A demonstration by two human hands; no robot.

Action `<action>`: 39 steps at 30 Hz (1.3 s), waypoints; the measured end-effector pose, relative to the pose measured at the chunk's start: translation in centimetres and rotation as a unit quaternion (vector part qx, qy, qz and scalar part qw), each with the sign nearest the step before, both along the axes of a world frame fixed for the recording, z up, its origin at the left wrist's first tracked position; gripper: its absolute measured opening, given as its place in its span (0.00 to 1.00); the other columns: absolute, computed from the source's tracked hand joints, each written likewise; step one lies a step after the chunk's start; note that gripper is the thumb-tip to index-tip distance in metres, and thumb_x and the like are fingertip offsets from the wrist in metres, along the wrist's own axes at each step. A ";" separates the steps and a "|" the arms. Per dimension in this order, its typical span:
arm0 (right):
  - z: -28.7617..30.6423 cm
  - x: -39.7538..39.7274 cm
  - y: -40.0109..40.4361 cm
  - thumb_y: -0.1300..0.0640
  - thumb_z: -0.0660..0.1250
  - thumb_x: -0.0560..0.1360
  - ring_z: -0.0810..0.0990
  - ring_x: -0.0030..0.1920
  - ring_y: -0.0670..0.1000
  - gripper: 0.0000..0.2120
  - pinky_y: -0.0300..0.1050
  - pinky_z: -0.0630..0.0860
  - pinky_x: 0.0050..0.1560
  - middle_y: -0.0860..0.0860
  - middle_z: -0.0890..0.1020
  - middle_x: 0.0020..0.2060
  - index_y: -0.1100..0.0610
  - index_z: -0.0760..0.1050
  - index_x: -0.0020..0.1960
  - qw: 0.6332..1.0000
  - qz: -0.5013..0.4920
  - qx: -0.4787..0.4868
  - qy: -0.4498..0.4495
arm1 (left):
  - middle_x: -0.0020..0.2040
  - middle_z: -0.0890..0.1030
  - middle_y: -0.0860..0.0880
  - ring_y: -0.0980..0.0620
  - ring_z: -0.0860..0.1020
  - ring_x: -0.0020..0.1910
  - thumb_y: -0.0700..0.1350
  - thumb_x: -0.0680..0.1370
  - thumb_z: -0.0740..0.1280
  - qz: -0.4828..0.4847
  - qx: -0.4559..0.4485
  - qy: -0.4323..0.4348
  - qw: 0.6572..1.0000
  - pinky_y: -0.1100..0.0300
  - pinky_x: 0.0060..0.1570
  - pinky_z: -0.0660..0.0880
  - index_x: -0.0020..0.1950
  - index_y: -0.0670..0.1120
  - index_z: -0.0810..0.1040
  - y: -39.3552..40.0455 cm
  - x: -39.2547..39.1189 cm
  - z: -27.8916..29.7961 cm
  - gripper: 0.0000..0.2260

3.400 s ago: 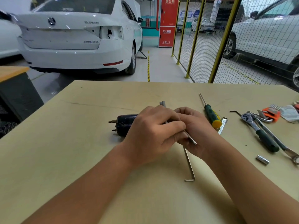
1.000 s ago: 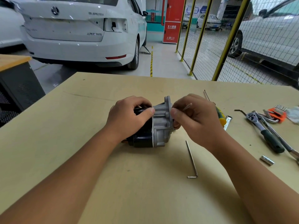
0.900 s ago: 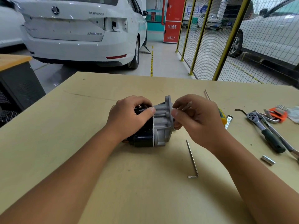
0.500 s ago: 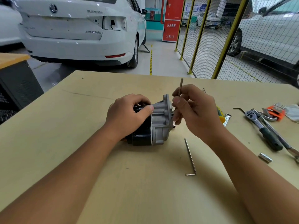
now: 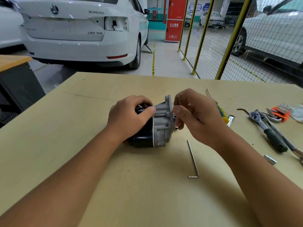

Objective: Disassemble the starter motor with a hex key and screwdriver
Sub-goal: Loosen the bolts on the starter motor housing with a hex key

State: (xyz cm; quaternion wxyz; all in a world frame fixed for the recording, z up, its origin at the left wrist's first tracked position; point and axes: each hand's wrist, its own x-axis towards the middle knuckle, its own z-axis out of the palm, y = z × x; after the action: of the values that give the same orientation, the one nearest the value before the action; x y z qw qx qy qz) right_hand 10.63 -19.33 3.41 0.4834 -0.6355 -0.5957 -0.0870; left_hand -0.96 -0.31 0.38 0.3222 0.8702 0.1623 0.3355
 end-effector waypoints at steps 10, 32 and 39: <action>-0.6 -0.1 -0.9 0.61 0.69 0.77 0.82 0.35 0.58 0.06 0.56 0.78 0.33 0.58 0.79 0.36 0.63 0.75 0.44 0.999 0.019 -0.021 0.030 | 0.46 0.83 0.62 0.57 0.80 0.49 0.62 0.74 0.66 -0.005 -0.001 -0.002 1.000 0.47 0.53 0.78 0.47 0.60 0.82 0.1 0.0 -0.1 0.10; 0.8 -1.8 -2.3 0.50 0.76 0.59 0.64 0.28 0.48 0.13 0.44 0.65 0.28 0.49 0.71 0.33 0.50 0.74 0.38 0.857 0.012 -0.083 0.509 | 0.52 0.82 0.60 0.52 0.75 0.54 0.76 0.74 0.43 0.027 0.140 0.181 0.973 0.52 0.44 0.69 0.60 0.66 0.79 -0.1 0.5 0.6 0.31; 1.6 -2.2 -2.0 0.39 0.70 0.58 0.57 0.23 0.47 0.22 0.34 0.57 0.25 0.53 0.73 0.32 0.54 0.74 0.43 0.762 0.036 -0.288 0.579 | 0.52 0.82 0.61 0.52 0.76 0.54 0.77 0.73 0.44 0.025 0.122 0.191 0.974 0.52 0.45 0.71 0.58 0.66 0.79 0.3 0.6 0.4 0.31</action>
State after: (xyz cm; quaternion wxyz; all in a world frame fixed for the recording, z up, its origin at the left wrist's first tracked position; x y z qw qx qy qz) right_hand 8.47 -21.35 5.01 0.5336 -0.6525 -0.2218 0.4902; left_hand -0.32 -0.04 0.79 0.1683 0.9466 0.2003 0.1885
